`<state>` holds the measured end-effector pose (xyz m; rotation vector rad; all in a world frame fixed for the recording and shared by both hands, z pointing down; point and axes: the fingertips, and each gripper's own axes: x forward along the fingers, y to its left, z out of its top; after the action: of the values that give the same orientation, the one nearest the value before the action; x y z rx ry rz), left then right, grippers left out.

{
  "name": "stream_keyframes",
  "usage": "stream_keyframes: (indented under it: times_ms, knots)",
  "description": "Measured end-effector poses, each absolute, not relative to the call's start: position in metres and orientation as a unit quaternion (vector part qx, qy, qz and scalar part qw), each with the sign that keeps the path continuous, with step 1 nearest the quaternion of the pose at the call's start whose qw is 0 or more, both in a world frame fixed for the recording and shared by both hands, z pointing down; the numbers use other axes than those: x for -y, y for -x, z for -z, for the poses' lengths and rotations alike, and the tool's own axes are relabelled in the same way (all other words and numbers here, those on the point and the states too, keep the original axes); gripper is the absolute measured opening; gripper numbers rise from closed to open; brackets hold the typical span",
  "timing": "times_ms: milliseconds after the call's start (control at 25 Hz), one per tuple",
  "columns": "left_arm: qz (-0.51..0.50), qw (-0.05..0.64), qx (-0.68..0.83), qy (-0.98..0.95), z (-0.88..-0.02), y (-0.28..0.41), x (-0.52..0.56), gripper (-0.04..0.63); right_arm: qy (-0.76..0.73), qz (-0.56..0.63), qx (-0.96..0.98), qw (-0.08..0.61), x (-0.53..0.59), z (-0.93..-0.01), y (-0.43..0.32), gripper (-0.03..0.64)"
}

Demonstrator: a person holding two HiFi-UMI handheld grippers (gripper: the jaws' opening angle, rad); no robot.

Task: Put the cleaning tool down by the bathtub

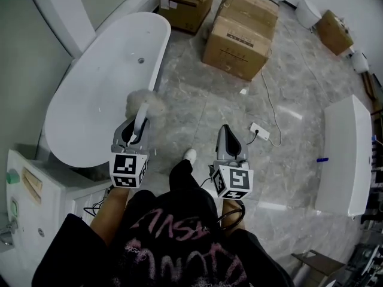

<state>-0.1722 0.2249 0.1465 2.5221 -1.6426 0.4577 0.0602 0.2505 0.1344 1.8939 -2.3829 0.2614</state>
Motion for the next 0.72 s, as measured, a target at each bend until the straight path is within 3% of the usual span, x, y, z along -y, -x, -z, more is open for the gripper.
stream_keyframes:
  times_ms: [720]
  knots:
    - [-0.200, 0.070, 0.555, -0.805, -0.165, 0.101, -0.053, 0.078, -0.604, -0.133, 0.784, 0.055, -0.067, -0.170, -0.145, 0.012]
